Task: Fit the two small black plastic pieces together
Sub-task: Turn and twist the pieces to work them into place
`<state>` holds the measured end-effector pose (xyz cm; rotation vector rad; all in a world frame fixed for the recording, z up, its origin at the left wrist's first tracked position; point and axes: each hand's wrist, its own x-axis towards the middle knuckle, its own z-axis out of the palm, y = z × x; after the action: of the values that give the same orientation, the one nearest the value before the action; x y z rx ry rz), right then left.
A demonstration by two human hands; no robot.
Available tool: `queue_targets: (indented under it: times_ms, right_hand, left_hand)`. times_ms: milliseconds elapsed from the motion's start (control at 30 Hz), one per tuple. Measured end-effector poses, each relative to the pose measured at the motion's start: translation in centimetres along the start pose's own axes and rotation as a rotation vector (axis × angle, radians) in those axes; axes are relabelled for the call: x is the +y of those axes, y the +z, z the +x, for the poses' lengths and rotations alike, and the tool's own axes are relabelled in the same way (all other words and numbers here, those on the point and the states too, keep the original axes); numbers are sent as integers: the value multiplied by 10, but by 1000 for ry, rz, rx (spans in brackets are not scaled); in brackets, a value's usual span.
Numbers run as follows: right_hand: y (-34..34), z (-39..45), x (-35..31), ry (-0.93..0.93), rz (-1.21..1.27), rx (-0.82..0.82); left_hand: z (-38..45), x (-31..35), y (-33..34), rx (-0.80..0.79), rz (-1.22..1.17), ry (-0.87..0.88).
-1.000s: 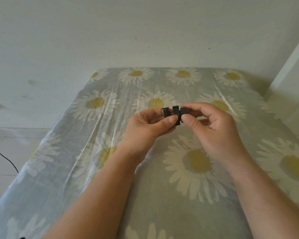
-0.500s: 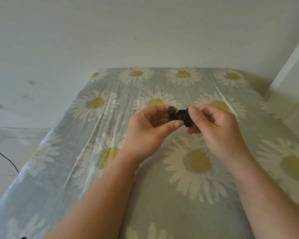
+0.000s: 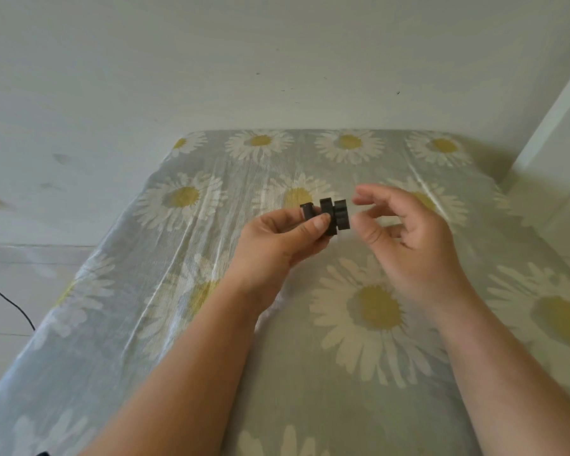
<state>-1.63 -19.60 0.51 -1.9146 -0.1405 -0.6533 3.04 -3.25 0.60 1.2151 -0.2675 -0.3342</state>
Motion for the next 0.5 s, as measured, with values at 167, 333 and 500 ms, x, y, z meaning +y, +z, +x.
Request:
queue_targets:
  times_ms: [167,333,500]
  right_hand:
    - [3,1,3,-64,-69,-34]
    - [2,1,1,-54,-75,-18]
    - [1,1,-2,-50,-58,-4]
  left_hand:
    - [0,0,0,-80,-89,-113]
    - [0,-1,0,-63,-33,-62]
    - [-1,-2,1,-34,0,11]
